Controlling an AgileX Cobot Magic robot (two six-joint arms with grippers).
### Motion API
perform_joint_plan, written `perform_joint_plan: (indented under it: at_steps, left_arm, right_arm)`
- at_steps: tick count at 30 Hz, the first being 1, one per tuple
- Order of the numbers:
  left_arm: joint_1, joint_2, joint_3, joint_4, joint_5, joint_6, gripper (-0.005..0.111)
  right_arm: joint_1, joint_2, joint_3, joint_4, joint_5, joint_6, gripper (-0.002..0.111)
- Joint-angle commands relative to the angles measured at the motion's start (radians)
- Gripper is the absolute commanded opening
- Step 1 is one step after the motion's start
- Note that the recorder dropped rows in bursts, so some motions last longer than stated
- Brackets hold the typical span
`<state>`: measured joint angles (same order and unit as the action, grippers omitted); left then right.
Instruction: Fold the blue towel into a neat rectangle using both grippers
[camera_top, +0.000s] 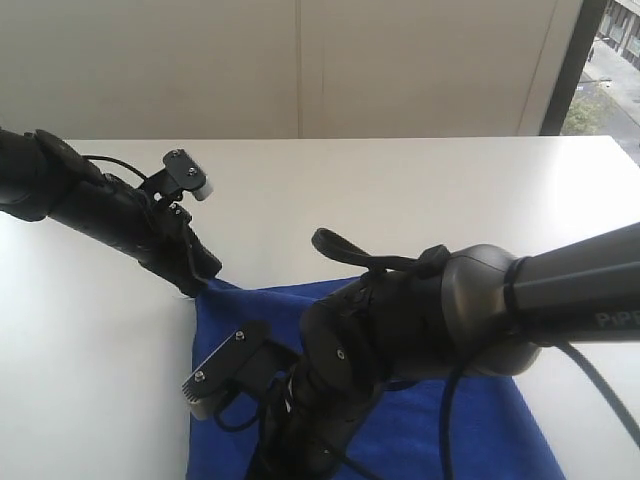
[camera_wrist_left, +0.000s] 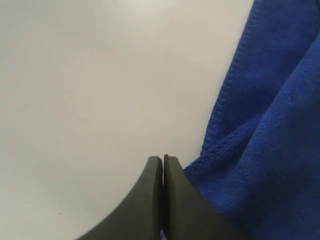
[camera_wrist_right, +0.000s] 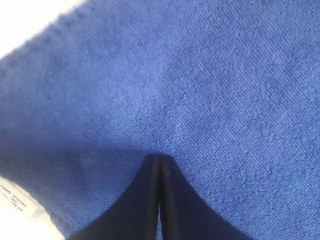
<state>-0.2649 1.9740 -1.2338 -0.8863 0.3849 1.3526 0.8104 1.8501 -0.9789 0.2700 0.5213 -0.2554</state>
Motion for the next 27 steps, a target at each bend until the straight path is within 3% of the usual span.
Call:
perform_joint_plan:
  at_steps: [1,7,15,17,23,27]
  left_arm:
    - [-0.004,-0.010,0.000,0.061,0.004,-0.100,0.000]
    - [-0.004,-0.010,0.000,0.239,0.015,-0.278,0.000]
    - [-0.004,-0.010,0.000,0.248,0.027,-0.283,0.002]
    - [-0.004,-0.010,0.000,0.248,0.024,-0.280,0.010]
    - [-0.004,-0.020,0.000,0.246,0.036,-0.280,0.058]
    - [-0.004,-0.080,-0.006,0.244,0.053,-0.280,0.059]
  right_arm:
    - [-0.003,0.016,0.003,-0.004,0.011,-0.014,0.000]
    - [-0.003,0.016,0.003,-0.004,0.013,-0.014,0.000]
    - [-0.003,0.016,0.003,-0.004,0.013,-0.014,0.000]
    - [-0.003,0.016,0.003,-0.004,0.013,-0.014,0.000]
    - [-0.004,-0.016,-0.008,-0.030,0.020,-0.029,0.000]
    - [-0.032,-0.128,-0.053,-0.206,0.061,0.091,0.000]
